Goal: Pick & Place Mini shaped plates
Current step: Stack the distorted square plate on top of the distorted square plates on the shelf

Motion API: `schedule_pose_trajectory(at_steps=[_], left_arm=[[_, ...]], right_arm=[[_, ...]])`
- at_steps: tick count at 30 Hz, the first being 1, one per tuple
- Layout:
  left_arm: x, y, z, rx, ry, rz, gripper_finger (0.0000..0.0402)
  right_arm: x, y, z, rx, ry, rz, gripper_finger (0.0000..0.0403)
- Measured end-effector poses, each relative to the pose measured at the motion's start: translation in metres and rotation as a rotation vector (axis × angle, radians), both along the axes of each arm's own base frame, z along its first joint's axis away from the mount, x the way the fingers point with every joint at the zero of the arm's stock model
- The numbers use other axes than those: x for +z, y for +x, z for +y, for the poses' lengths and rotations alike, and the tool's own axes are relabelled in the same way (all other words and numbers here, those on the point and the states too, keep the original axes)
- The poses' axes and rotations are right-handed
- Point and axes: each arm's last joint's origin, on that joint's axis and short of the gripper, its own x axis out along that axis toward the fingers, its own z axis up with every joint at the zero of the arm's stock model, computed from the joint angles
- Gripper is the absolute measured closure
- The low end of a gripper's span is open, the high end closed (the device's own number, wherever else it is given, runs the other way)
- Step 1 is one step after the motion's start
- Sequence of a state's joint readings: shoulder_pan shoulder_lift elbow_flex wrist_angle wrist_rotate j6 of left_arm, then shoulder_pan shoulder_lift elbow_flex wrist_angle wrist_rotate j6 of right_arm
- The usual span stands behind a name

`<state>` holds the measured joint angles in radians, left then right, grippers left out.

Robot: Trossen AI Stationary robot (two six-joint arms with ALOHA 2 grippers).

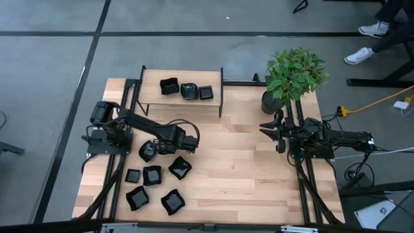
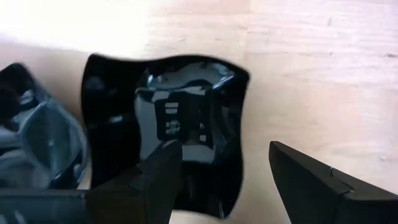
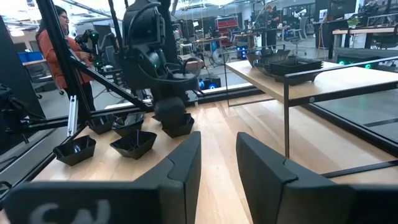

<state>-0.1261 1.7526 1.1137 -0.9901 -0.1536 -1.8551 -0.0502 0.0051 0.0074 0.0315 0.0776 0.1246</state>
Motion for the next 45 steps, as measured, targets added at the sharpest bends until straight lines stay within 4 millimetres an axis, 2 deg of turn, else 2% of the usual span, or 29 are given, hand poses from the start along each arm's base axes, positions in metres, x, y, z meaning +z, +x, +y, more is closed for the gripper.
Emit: schedule_pose_trajectory(at_steps=[5, 11, 15, 25, 36, 42, 45], left_arm=[[-0.008, 0.004, 0.001, 0.000, 0.020, 0.001, 0.0168], [-0.009, 0.005, 0.006, 0.016, 0.033, 0.000, 0.0177], [-0.009, 0.007, 0.008, -0.002, 0.035, -0.011, 0.0205], [-0.009, 0.007, 0.009, -0.014, 0.022, -0.006, 0.0313], [-0.009, 0.006, 0.008, -0.013, -0.001, -0.001, 0.0390], [-0.007, 0.006, 0.008, -0.013, -0.002, -0.009, 0.0396], [0.002, 0.004, 0.009, -0.015, -0.001, -0.041, 0.0399]], right_arm=[[0.000, 0.000, 0.000, 0.000, -0.001, 0.000, 0.0300], [0.000, 0.000, 0.000, 0.000, 0.001, 0.000, 0.0300], [0.000, 0.000, 0.000, 0.000, -0.001, 0.000, 0.0300], [0.000, 0.000, 0.000, 0.000, -0.001, 0.000, 0.0300], [0.000, 0.000, 0.000, 0.000, -0.001, 0.000, 0.0300], [0.000, 0.000, 0.000, 0.000, -0.001, 0.000, 0.0300], [0.000, 0.000, 0.000, 0.000, 0.001, 0.000, 0.0300]])
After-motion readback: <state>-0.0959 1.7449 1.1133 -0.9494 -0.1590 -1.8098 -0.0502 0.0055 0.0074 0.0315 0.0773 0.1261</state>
